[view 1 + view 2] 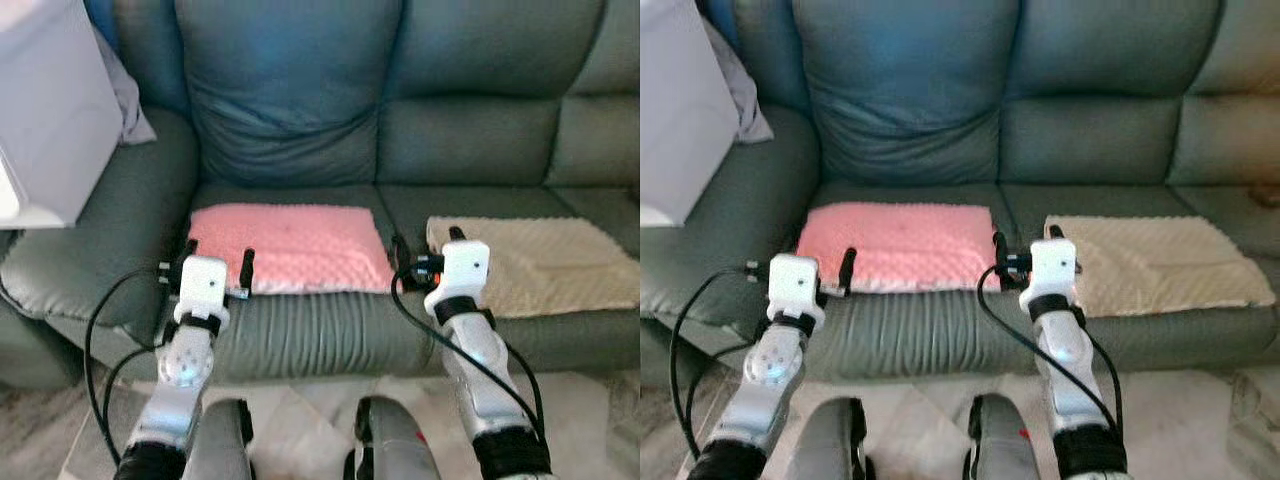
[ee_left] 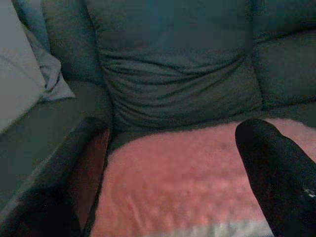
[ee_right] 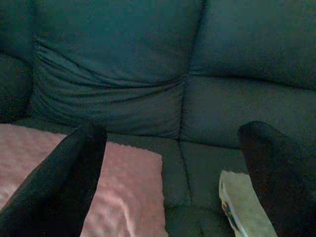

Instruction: Move the pillow to the sofa

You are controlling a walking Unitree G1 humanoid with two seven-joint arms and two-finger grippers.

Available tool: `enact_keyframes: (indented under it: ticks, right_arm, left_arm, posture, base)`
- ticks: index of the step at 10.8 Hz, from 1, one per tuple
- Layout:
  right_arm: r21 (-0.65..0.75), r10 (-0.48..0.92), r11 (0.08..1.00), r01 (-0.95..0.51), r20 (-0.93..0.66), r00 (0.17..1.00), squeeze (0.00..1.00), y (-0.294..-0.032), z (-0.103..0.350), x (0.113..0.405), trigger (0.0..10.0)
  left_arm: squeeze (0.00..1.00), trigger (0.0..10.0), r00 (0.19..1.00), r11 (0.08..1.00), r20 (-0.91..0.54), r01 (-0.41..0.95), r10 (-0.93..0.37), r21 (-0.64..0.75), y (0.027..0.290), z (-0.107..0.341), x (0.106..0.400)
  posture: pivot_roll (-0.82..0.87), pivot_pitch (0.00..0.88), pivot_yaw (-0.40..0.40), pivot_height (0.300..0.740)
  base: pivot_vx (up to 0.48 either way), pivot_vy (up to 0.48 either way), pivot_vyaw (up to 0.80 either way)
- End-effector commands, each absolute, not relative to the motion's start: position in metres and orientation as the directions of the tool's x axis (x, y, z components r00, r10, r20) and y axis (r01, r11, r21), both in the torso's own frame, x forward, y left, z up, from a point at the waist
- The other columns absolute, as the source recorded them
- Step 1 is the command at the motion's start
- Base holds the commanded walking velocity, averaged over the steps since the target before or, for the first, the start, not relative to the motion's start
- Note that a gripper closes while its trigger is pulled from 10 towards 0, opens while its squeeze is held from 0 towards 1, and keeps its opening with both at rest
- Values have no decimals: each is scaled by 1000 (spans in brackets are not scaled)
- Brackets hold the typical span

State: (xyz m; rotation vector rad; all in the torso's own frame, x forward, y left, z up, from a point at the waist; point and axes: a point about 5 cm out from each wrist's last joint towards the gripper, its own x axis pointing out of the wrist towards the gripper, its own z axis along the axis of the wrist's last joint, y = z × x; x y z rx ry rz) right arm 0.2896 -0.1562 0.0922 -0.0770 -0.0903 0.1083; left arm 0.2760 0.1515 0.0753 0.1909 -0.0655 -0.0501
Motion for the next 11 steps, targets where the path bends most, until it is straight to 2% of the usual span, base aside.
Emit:
enact_keyframes:
  ticks: [1,3,5,8,11]
  right_arm:
    - [-83,129,989,-120,123,984,0,-155,105,295,10000]
    - [-86,163,984,-153,123,979,0,-152,107,297,10000]
    - [-87,173,983,-163,121,978,0,-151,108,298,10000]
    - [-81,184,981,-176,106,977,0,-150,105,296,10000]
    - [-51,196,980,-192,104,975,0,-148,104,295,10000]
  left_arm:
    - [0,10000,995,981,91,18,-36,192,153,82,280]
    - [0,10000,996,980,91,-24,7,195,159,83,284]
    - [0,10000,994,981,103,-41,21,190,160,86,286]
    - [0,10000,990,968,70,-132,119,212,163,82,287]
    - [0,10000,993,973,60,-114,104,201,158,81,286]
  posture:
    - [-15,0,-46,708]
    - [-21,0,-43,740]
    - [-21,0,-42,740]
    - [-26,0,-43,740]
    - [-33,16,-40,740]
  base:
    - [0,0,0]
    - [0,0,0]
    - [0,0,0]
    - [0,0,0]
    - [0,0,0]
